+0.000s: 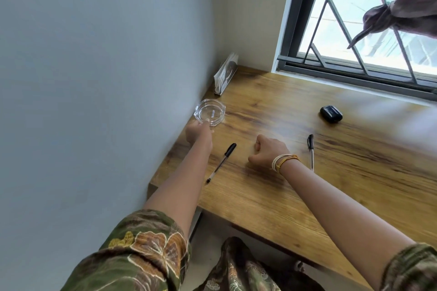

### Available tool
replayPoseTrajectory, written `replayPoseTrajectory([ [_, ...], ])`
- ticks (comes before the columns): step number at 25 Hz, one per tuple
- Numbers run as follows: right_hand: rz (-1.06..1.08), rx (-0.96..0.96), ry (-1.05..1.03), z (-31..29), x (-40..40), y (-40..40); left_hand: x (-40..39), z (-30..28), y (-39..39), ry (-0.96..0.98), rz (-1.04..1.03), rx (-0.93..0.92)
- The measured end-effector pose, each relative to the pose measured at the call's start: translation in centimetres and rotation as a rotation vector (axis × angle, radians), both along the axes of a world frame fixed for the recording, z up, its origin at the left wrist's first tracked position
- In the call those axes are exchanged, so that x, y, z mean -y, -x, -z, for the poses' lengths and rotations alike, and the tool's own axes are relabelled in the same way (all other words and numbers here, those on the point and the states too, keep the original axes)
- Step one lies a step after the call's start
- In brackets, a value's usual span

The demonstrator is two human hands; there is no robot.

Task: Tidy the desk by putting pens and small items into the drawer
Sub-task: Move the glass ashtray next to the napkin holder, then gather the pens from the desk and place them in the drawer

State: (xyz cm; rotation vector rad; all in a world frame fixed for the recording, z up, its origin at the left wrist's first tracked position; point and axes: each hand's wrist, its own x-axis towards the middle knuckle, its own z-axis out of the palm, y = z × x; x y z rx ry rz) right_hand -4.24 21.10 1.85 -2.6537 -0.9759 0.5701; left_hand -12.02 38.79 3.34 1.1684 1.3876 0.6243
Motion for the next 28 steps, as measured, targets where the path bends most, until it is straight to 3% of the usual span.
replayPoseTrajectory([
  [3, 0.003, -0.002, 0.008, 0.0, -0.1, 0.1, 1.2, 0.7, 1.6, -0.136, 0.249, -0.136],
  [7, -0.005, 0.026, 0.001, 0.0, -0.1, 0.3, 2.1, 0.3, 2.6, -0.416, 0.951, -0.580],
  [9, 0.000, 0.023, -0.004, -0.1, 0.0, 0.5, 2.3, 0.0, 2.5, -0.506, 1.119, -0.747],
  [12, 0.009, 0.038, 0.000, -0.3, 0.2, 0.8, 3.2, -0.1, 1.8, -0.555, 1.117, -0.771],
  [15, 0.013, 0.055, -0.011, -0.2, 0.7, 1.8, 4.9, -0.5, 0.5, -0.527, 1.000, -0.635],
  [18, 0.069, 0.056, -0.106, 0.1, 2.1, 3.0, 6.8, -0.9, -1.0, -0.196, 0.846, -0.279],
  [20, 0.210, 0.204, -0.234, 0.0, 3.8, 2.6, 8.2, -0.8, -1.7, -0.043, 0.763, -0.131],
  [22, 0.406, 0.321, -0.313, -0.2, 5.9, 1.0, 9.5, -0.7, -2.3, 0.053, 0.691, -0.055],
  [24, 0.564, 0.300, -0.235, -0.3, 7.7, -0.4, 10.6, -0.4, -3.0, 0.141, 0.658, -0.013],
  [28, 0.624, 0.224, -0.118, 1.0, 9.7, -1.4, 12.6, -0.6, -4.2, 0.219, 0.689, 0.026],
])
